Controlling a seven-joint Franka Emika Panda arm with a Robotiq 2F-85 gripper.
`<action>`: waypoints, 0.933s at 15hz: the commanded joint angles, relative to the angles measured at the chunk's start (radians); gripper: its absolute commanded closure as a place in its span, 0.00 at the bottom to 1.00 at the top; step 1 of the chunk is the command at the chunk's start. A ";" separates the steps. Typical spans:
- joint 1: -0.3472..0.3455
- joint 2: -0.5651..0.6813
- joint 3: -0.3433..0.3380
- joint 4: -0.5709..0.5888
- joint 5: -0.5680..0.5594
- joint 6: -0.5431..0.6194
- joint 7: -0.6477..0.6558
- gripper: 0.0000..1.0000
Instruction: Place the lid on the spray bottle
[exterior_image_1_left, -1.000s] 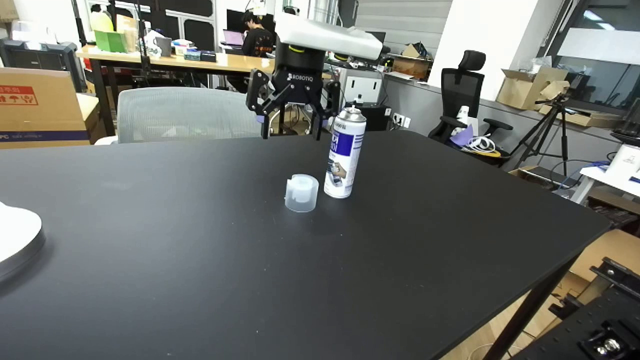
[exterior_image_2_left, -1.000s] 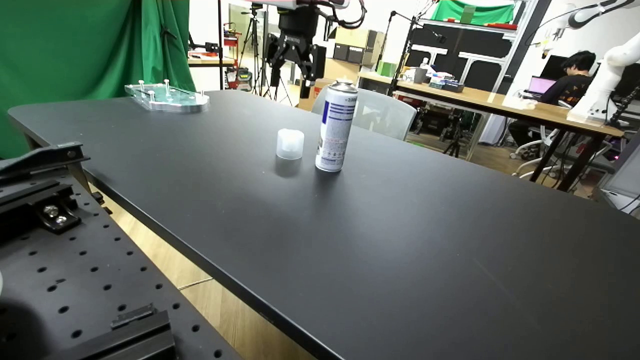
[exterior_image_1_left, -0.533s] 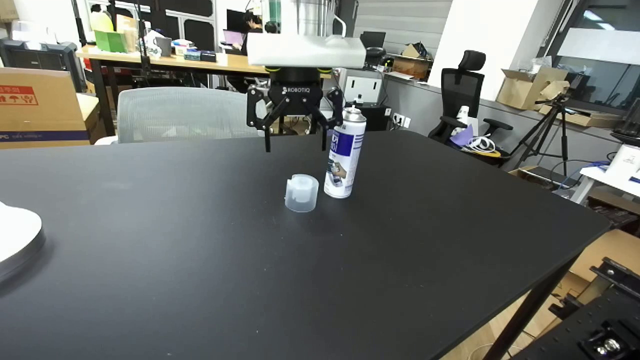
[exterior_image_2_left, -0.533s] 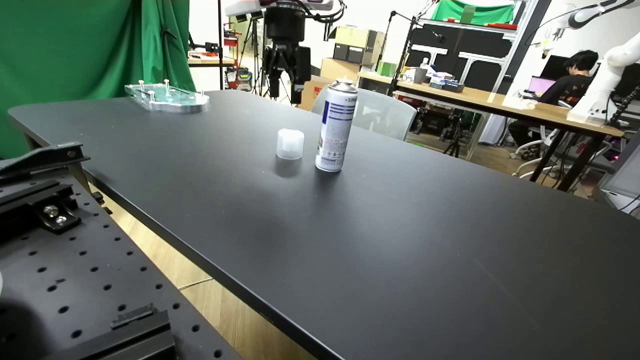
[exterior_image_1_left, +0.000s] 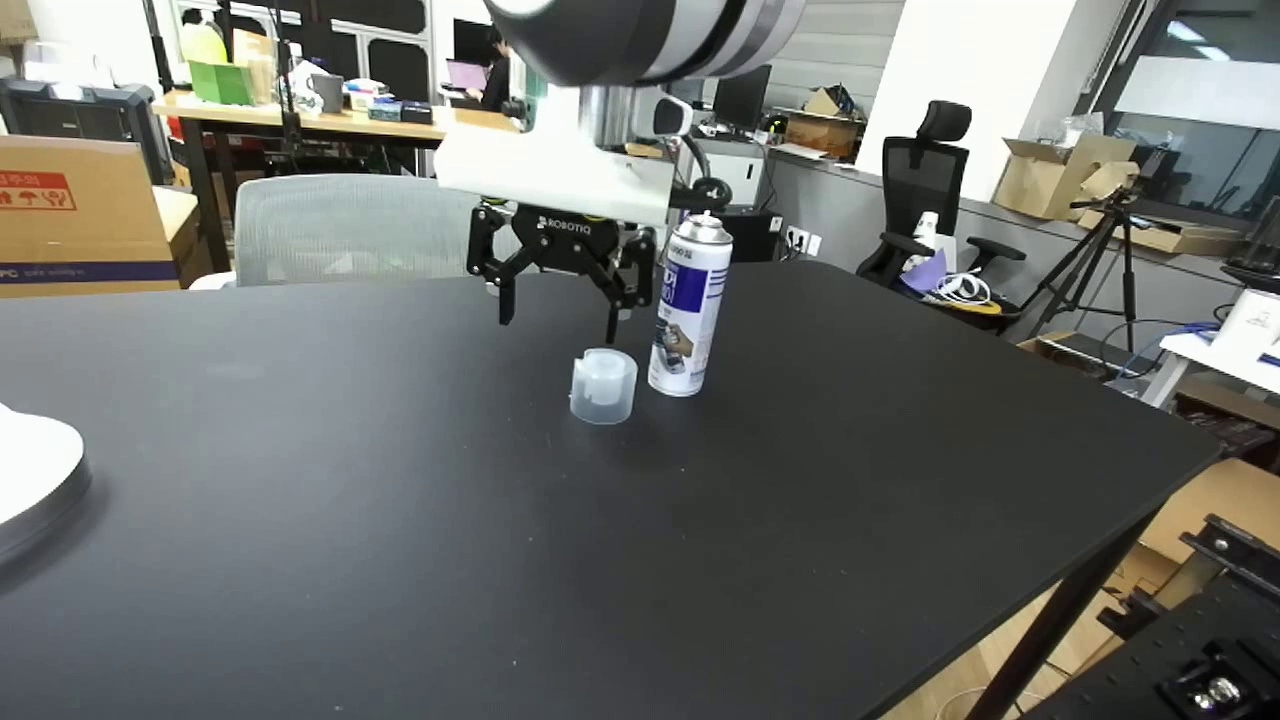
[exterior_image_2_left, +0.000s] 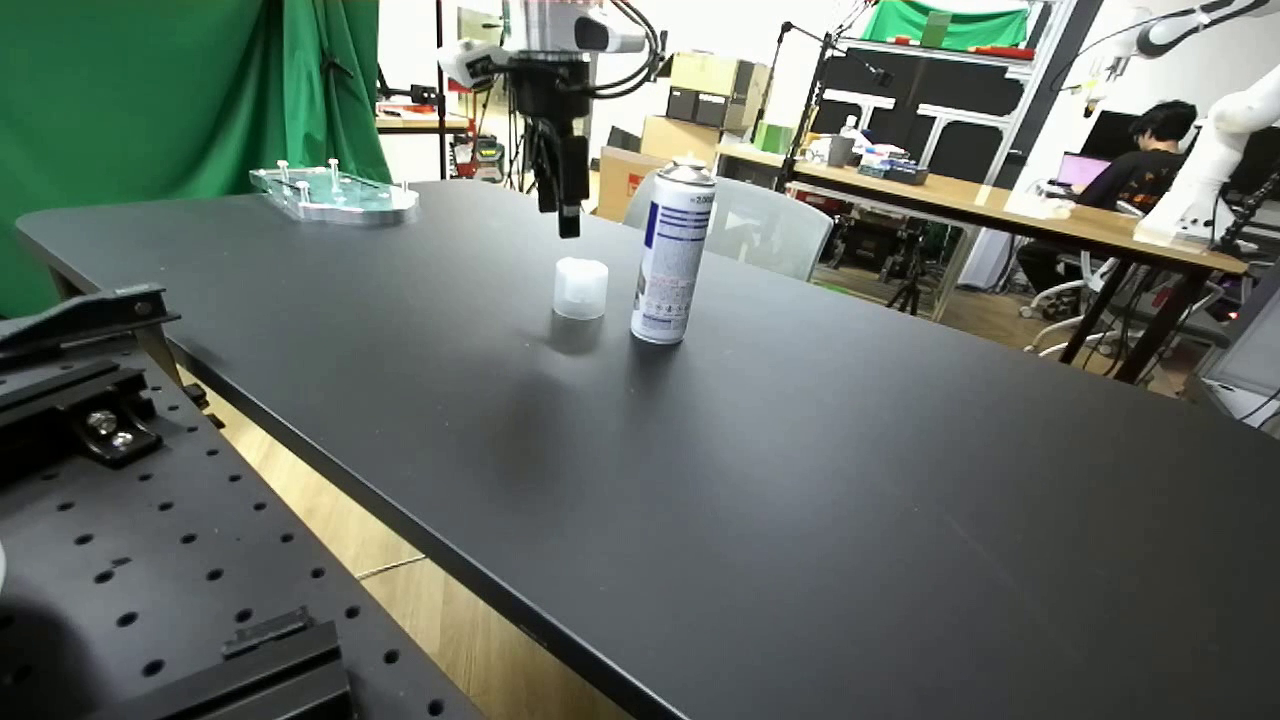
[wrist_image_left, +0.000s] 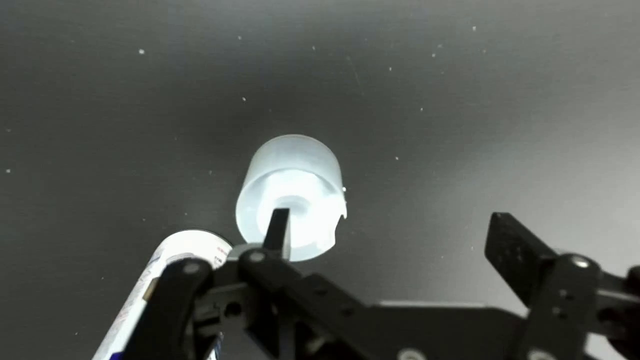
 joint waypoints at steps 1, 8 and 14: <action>0.040 0.050 -0.071 -0.010 -0.003 0.154 0.078 0.00; 0.201 0.044 -0.231 -0.083 0.076 0.309 0.029 0.00; 0.131 -0.051 -0.127 -0.173 0.201 0.246 -0.083 0.00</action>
